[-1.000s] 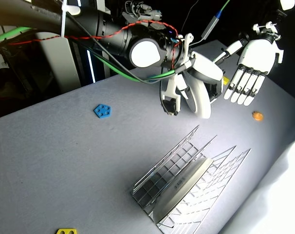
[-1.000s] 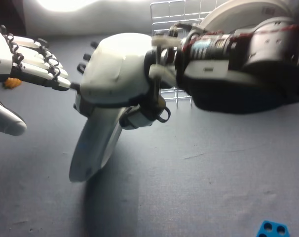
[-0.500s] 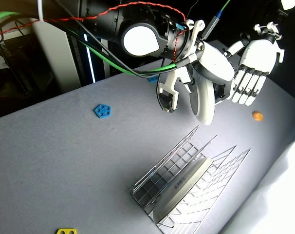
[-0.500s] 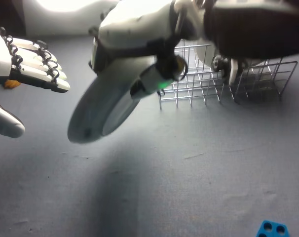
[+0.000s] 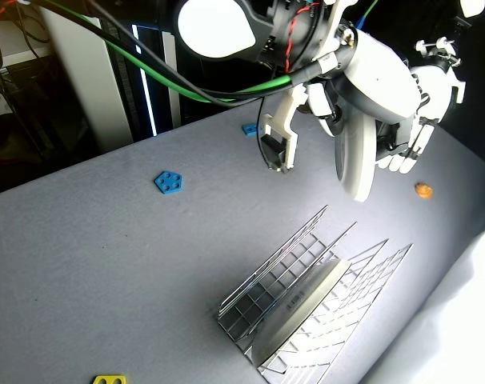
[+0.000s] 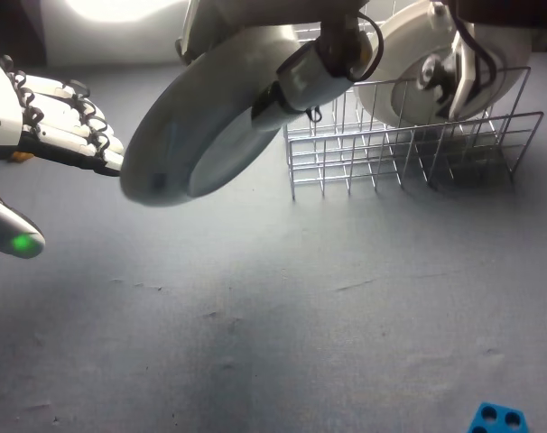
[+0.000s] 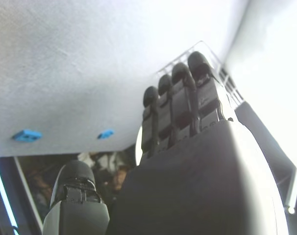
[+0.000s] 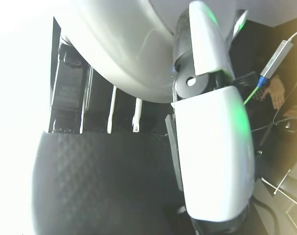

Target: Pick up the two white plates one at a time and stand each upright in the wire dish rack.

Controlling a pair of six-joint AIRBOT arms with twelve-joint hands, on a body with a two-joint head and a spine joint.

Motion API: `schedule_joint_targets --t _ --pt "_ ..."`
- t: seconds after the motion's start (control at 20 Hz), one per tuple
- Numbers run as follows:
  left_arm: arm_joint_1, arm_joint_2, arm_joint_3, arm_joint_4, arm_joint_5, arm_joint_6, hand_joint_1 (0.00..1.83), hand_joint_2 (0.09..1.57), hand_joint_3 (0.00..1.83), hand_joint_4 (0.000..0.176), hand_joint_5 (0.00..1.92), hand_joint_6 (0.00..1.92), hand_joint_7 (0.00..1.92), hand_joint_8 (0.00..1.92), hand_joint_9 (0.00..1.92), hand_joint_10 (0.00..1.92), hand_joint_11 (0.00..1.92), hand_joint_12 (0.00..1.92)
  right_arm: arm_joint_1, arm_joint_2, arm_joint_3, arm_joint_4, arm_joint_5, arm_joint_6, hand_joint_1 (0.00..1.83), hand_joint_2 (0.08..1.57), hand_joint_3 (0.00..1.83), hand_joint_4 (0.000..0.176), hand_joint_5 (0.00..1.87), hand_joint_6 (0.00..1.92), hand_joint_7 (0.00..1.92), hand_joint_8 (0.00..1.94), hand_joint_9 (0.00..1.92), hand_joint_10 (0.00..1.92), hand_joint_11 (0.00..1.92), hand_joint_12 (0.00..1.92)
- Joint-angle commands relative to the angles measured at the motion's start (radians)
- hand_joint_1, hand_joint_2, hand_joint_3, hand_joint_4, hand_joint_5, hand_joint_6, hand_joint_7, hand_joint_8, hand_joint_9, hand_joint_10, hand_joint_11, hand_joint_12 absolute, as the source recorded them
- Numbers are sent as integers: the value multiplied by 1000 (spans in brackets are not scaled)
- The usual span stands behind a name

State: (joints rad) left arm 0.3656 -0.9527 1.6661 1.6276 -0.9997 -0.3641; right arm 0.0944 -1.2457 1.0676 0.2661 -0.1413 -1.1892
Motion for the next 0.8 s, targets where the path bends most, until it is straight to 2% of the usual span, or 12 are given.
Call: schedule_joint_targets --t 0.0,0.25,0.35,0.5,0.75 --pt "-5 12 3 -68 -17 -1 0 1070 4 0 215 4 212 6 178 5 0 415 11 7 -4 37 162 37 1197 1155 0 23 884 1171 941 1029 1086 327 696 1224" --pt "-4 12 1 -68 -17 -1 0 1067 1 0 213 1 196 0 159 0 0 418 9 8 -7 69 208 167 1191 1164 1 25 875 1187 912 1072 1075 315 676 1223" --pt "-3 12 2 -67 -17 -1 0 1075 4 0 207 0 183 2 151 0 0 371 7 9 -6 107 240 178 1195 1159 0 21 891 1175 918 1050 1081 305 691 1207" --pt "-1 12 2 -67 -17 -1 0 1066 0 0 213 0 191 0 161 1 0 412 -17 9 -6 127 311 186 1202 1144 0 23 927 1120 942 1013 1107 297 704 1205" --pt "-3 11 2 -62 -17 -1 0 1070 0 0 188 3 174 2 143 0 0 355 -47 16 -1 267 407 185 1195 1156 1 24 890 1166 928 1045 1099 278 658 1225"
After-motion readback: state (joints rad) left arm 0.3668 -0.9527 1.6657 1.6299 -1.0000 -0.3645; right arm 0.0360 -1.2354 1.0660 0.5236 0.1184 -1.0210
